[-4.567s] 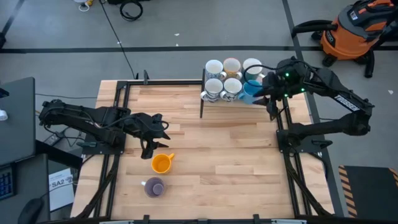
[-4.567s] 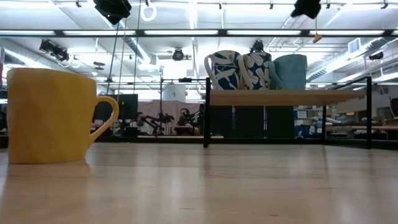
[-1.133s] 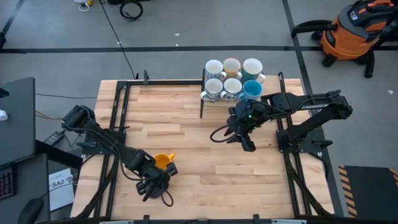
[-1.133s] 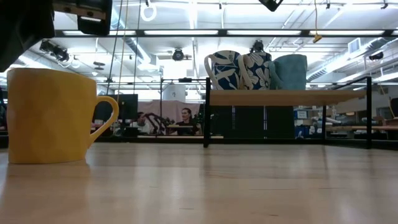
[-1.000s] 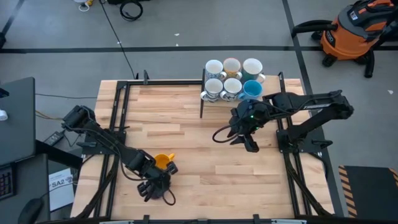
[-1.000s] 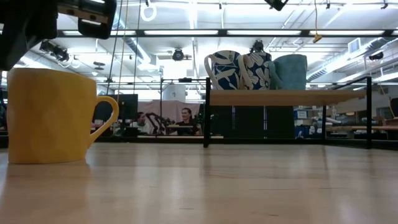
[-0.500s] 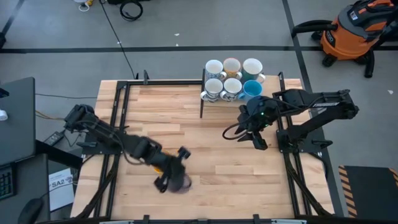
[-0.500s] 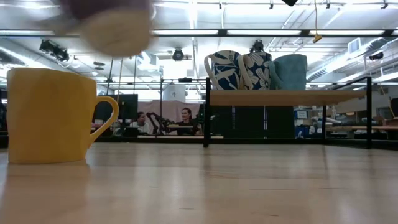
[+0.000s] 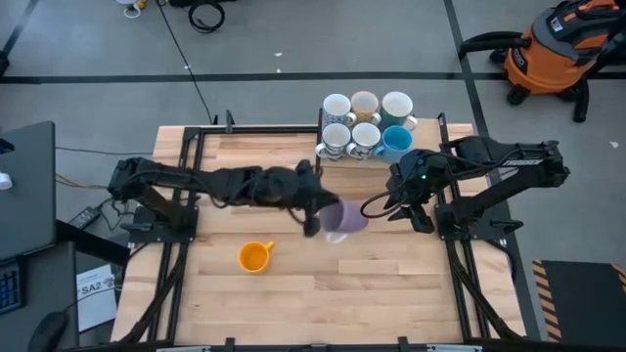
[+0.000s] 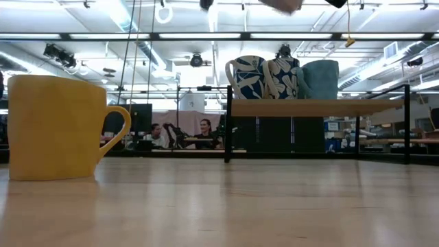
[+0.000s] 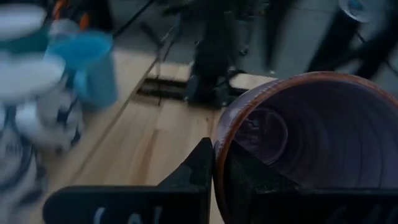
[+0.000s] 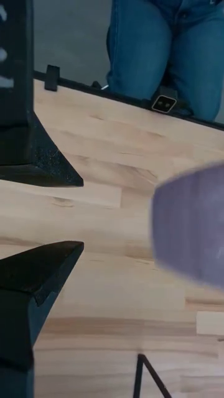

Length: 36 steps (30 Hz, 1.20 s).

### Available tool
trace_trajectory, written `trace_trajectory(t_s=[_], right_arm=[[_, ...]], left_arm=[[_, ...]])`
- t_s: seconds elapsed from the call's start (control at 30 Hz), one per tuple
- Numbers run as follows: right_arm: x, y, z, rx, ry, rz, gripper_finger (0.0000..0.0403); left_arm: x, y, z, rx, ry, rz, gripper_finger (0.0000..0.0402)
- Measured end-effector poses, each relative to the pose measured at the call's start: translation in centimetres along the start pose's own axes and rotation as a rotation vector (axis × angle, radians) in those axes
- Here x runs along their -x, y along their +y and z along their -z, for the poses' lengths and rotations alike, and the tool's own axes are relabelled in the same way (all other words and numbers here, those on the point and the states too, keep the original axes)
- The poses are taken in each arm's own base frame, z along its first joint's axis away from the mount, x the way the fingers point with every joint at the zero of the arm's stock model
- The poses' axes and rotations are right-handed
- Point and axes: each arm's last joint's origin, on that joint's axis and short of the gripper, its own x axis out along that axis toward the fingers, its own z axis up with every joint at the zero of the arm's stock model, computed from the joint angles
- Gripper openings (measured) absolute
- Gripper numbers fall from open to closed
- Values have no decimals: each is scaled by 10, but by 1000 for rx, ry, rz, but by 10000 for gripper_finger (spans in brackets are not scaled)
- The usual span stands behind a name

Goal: Place coffee mugs
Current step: Put the purple mug on the shelf

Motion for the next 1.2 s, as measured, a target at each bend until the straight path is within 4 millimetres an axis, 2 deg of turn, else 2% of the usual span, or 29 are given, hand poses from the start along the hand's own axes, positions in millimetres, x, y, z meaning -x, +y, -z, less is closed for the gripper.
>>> trace_trajectory(t_s=[0.17,0.37,0.47,0.67,1.07,1.2], right_arm=[[6,1,3,-3,-15,-1,158],[9,2,4,-1,-22,-2,158],[9,1,4,0,-22,-1,158],[9,1,4,3,-27,1,158],[9,2,3,5,-37,1,157],[9,2,3,5,-37,1,158]], left_arm=[[-25,16,16,237,66,-90,28],[-53,29,46,373,195,-199,32],[-61,36,61,429,279,-264,33],[-57,51,86,590,475,-441,33],[-43,59,105,757,641,-657,31],[-49,59,113,757,662,-677,31]])
